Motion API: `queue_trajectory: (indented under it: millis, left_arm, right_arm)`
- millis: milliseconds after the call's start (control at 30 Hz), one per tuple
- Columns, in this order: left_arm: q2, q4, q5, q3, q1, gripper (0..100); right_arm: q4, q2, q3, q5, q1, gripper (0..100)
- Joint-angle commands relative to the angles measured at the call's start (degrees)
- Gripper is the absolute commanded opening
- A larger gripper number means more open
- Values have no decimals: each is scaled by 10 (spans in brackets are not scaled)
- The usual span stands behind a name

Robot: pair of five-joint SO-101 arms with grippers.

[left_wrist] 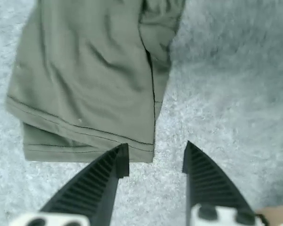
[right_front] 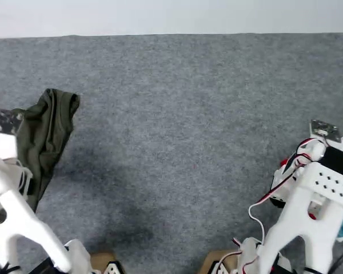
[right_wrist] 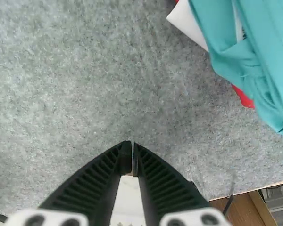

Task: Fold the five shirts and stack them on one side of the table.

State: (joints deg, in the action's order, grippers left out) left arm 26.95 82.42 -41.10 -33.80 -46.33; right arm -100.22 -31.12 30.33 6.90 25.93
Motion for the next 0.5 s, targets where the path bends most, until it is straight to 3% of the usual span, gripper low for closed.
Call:
queue_trajectory:
  millis: [0, 267, 467]
  left_arm:
    - [13, -81, -38, -51, -33, 199]
    - [12, -117, -100, -90, -120, 200]
    - [-73, -165, -120, -102, -126, 200]
  right_arm:
    - [-20, -15, -30, -4, -4, 9]
    - [-18, -15, -30, -4, -4, 9]
    - [-19, -15, -28, -4, -4, 9]
